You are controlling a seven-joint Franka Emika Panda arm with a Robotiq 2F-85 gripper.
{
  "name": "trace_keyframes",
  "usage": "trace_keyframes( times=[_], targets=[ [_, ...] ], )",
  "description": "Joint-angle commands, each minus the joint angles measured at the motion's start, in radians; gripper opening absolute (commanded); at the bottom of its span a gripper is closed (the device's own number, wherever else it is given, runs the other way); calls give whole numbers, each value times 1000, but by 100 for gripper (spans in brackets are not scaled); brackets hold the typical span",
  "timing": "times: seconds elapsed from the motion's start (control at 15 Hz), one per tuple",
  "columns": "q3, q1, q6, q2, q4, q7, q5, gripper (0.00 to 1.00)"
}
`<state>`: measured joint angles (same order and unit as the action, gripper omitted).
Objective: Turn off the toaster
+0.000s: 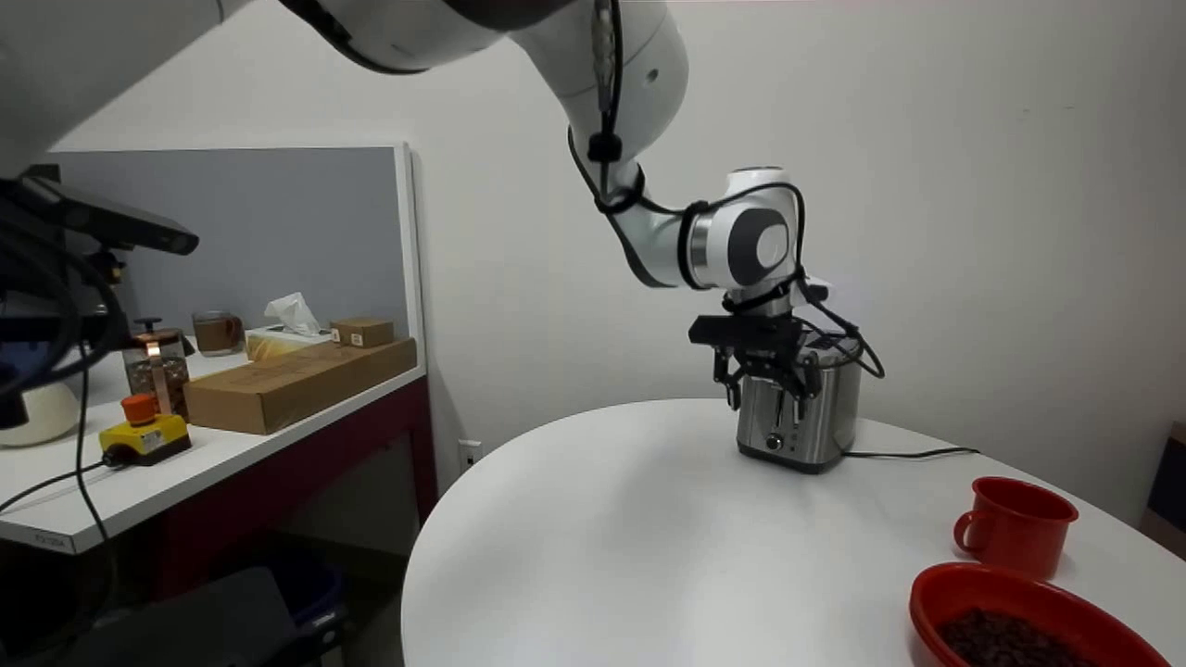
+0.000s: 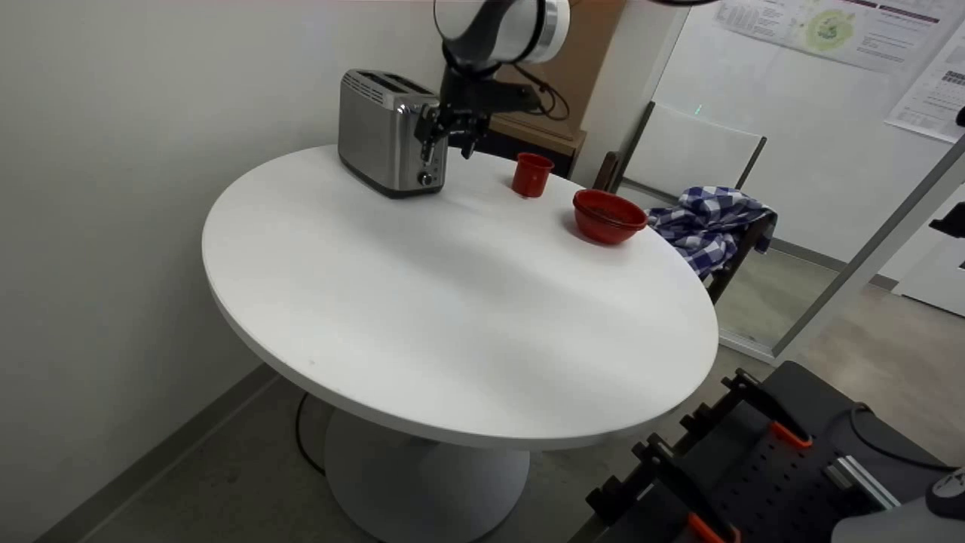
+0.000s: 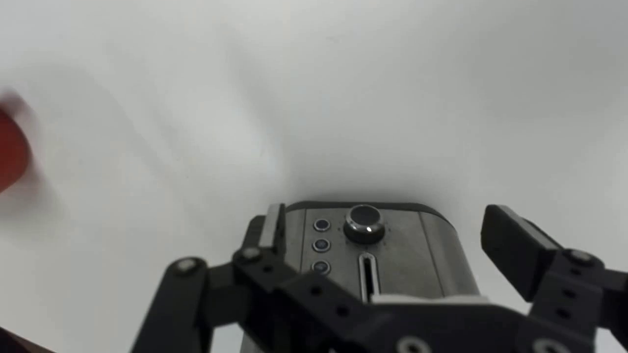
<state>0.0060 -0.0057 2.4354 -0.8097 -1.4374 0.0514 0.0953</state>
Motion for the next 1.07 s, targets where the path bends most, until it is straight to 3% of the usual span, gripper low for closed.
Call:
trace_keyframes(
  times=[0.0, 0.4, 1.0],
  targets=[
    [37, -38, -172, 202, -133, 25, -77, 100],
    [26, -37, -276, 535, -427, 21, -117, 100],
    [22, 8, -313, 1043, -865, 19, -108, 100]
  ],
)
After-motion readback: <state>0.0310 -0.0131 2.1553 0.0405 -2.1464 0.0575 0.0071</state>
